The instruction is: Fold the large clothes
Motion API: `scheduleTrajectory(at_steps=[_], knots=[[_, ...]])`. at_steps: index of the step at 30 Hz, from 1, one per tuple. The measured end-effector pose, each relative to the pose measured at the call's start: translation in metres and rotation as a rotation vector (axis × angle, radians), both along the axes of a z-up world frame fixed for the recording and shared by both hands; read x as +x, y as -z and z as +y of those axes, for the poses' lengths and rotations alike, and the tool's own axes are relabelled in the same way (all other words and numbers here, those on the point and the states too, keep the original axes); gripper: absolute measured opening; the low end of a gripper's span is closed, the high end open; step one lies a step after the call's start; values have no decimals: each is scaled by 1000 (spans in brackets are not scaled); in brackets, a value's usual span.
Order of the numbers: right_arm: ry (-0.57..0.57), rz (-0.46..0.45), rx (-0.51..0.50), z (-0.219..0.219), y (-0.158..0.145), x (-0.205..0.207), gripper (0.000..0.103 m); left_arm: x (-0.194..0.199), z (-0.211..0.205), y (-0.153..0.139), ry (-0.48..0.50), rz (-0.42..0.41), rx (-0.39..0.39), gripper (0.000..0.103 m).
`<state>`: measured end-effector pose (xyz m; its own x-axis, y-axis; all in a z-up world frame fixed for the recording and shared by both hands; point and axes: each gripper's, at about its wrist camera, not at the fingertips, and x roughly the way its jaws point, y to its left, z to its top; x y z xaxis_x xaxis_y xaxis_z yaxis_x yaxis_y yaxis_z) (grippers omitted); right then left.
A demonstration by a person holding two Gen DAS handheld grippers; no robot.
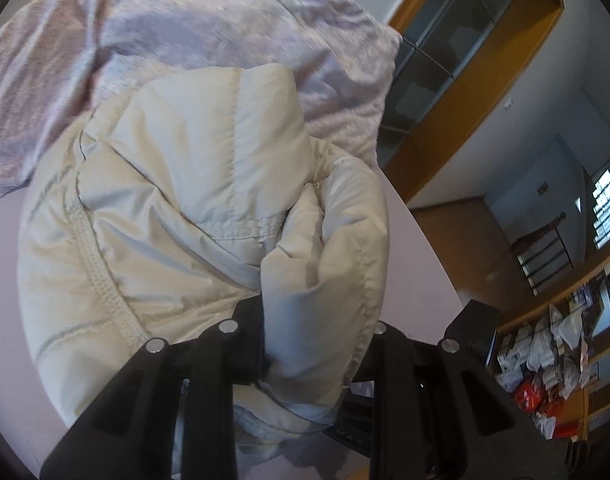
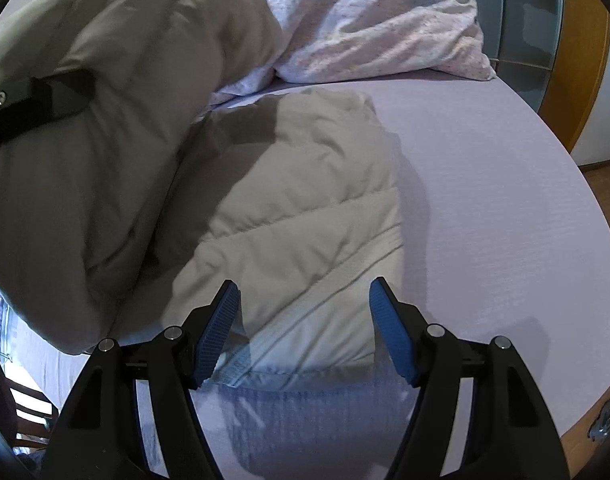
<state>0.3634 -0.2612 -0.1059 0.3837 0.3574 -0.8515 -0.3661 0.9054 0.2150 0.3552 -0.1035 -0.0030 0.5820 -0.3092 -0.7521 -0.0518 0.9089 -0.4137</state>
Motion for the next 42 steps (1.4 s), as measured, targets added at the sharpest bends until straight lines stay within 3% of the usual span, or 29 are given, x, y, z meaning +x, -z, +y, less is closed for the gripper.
scheduleTrajectory(at_steps=[11, 14, 16, 18, 22, 28, 32, 37, 42], knots=[[23, 27, 5, -19, 11, -2, 70, 16, -40, 29, 73, 69, 0, 29], [19, 29, 5, -20, 12, -4, 70, 18, -40, 25, 77, 69, -16, 42], [17, 29, 6, -20, 13, -5, 70, 17, -38, 17, 77, 58, -33, 62], [16, 29, 9, -21, 13, -3, 70, 11, -37, 7, 76, 40, -37, 72], [17, 29, 11, -23, 14, -2, 70, -1, -34, -12, 67, 12, -15, 80], [24, 42, 13, -27, 17, 0, 70, -18, -4, -41, -12, -21, 12, 83], [33, 36, 8, -32, 16, 2, 70, -25, 26, -54, -91, -44, 72, 84], [65, 31, 0, -42, 14, 5, 70, -28, 75, -43, -207, 2, 139, 84], [91, 27, -7, -51, 14, 6, 70, -24, 111, -15, -283, 77, 150, 84]])
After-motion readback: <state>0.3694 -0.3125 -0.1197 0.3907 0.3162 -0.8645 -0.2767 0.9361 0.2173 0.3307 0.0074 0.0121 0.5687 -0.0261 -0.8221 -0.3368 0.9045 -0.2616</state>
